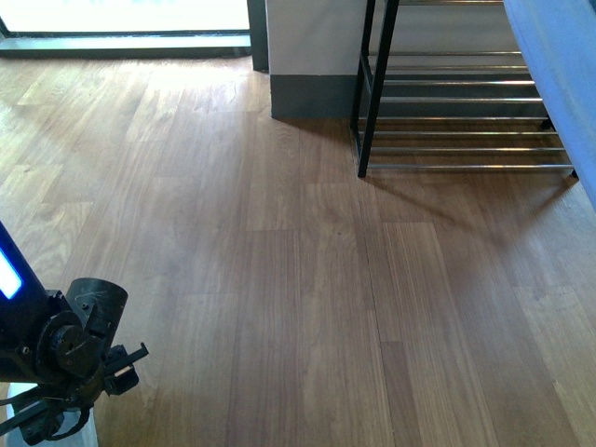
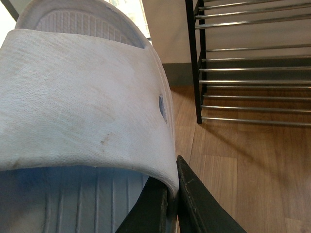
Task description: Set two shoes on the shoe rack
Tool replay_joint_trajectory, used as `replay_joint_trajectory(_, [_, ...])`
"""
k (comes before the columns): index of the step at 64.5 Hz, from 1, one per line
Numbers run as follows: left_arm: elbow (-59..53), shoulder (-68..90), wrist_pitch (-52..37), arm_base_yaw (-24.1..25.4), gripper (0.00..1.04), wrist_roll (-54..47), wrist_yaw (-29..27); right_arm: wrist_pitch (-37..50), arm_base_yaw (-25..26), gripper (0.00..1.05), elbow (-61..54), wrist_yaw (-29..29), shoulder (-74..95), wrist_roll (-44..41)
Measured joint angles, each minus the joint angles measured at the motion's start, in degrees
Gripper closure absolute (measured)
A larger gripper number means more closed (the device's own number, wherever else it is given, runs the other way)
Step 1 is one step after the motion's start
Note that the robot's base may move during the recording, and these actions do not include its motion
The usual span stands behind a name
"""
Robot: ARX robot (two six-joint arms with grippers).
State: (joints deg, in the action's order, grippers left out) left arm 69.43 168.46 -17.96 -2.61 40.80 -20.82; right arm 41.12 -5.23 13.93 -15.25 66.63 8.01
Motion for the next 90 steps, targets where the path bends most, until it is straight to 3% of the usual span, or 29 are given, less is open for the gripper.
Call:
replay_joint_trajectory(23, [-1.8, -1.4, -3.6, -0.1, 1.03, 1.0, 1.3, 0.0, 0.0, 1.03, 0.0, 0.0, 0.0, 0.0])
replay_joint_trajectory(44, [-9.9, -13.8, -9.4, -0.9, 1.03, 0.3, -0.8, 0.0, 0.0, 1.03, 0.0, 0.0, 0.0, 0.0])
replay_joint_trajectory(59, [-25.7, -43.7, -15.7, -4.9, 1.03, -14.5, -6.3, 0.0, 0.0, 1.03, 0.0, 0.0, 0.0, 0.0])
replay_joint_trajectory(68, [-37.0, -69.3, -10.0, -8.3, 1.03, -24.1, -8.7, 0.0, 0.0, 1.03, 0.0, 0.0, 0.0, 0.0])
replay_joint_trajectory(80, [-42.4, -89.5, -0.5, -12.5, 1.03, -29.0, -14.2, 0.0, 0.0, 1.03, 0.0, 0.0, 0.0, 0.0])
replay_joint_trajectory(90, [-44.9, -107.5, 12.9, -20.2, 1.03, -31.0, -20.7, 0.0, 0.0, 1.03, 0.0, 0.0, 0.0, 0.0])
